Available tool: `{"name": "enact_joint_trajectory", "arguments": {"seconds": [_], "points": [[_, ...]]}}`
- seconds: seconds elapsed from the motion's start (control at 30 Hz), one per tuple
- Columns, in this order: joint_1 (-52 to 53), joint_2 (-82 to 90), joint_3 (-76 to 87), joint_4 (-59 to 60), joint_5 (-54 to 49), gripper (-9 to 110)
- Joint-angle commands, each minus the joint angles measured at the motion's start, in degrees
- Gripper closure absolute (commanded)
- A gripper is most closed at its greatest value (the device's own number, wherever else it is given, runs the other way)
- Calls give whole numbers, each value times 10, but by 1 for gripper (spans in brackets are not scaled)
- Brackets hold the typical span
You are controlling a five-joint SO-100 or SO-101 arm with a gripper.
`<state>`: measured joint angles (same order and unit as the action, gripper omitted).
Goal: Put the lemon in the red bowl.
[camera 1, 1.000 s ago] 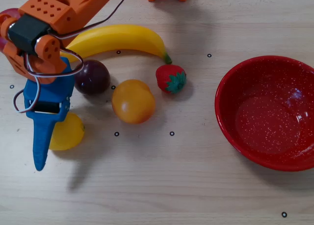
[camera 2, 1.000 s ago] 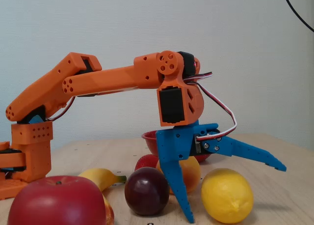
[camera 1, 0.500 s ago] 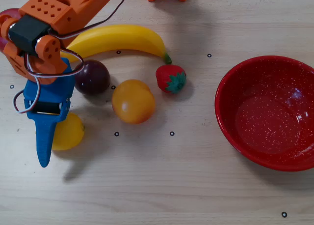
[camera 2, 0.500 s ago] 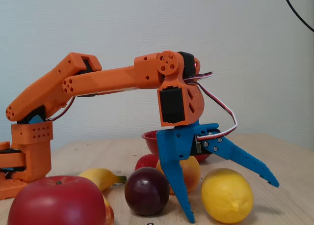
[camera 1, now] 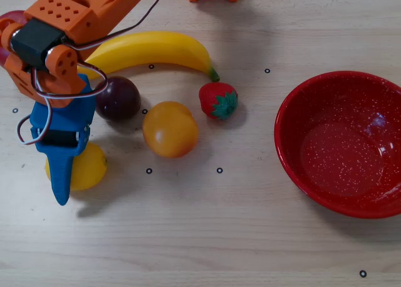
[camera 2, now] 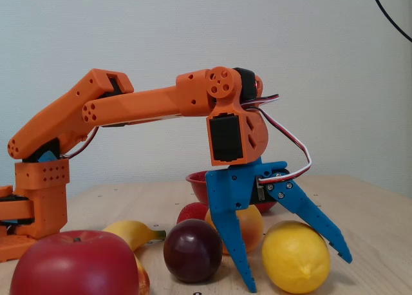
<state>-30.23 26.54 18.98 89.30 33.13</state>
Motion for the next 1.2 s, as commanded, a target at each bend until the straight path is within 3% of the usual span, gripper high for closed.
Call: {"name": "enact_joint_trajectory", "arguments": {"seconds": [0.0,0.53,0.8,0.9,1.17], "points": [[9,21,-33,-16,7,61],[9,20,-31,-22,15,69],[9,24,-27,-15,34,85],[11,26,-27,-8,51,101],[10,59,-45,33,18,101]]}}
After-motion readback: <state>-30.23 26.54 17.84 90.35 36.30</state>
